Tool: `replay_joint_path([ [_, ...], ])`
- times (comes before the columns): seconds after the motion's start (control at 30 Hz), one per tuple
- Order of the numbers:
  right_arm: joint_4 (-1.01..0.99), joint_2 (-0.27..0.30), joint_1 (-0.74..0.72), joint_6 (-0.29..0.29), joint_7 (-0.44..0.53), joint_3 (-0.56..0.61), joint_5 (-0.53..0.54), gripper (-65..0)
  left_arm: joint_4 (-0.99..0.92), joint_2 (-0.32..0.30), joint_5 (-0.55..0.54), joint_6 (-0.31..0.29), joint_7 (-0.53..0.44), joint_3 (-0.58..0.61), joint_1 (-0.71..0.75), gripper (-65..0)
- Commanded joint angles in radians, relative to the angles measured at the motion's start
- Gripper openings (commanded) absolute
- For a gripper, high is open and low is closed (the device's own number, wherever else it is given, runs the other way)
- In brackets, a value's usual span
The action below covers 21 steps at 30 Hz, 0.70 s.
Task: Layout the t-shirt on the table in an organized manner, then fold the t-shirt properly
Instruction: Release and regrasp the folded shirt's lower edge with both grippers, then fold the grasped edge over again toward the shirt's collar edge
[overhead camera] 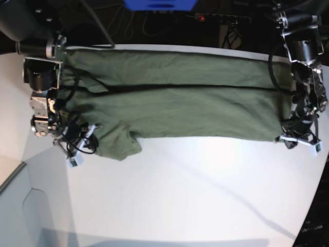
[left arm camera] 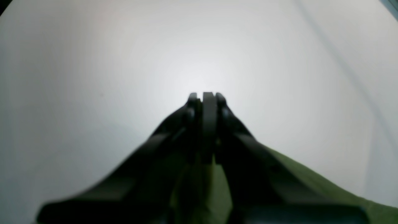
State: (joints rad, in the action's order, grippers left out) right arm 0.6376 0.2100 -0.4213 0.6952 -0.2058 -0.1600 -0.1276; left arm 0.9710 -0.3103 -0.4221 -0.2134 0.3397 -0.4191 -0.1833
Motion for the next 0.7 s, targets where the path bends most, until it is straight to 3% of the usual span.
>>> replay_joint_path([
  [0.0,0.015,0.009,-0.026,0.003,-0.007,-0.002,-0.007,-65.0,0.027,-0.017,-0.005,-0.005,-0.027,-0.005,-0.028,-64.9],
  [0.27,0.284,-0.004,-0.029,0.003,-0.013,-0.006,-0.002,-65.0,0.027,-0.013,-0.007,-0.005,-0.029,-0.005,-0.124,-64.9],
  [0.67,0.476,-0.054,0.042,0.003,-0.008,-0.008,-0.004,-65.0,0.021,-0.01,-0.007,-0.007,-0.034,0.001,-0.192,-64.9],
])
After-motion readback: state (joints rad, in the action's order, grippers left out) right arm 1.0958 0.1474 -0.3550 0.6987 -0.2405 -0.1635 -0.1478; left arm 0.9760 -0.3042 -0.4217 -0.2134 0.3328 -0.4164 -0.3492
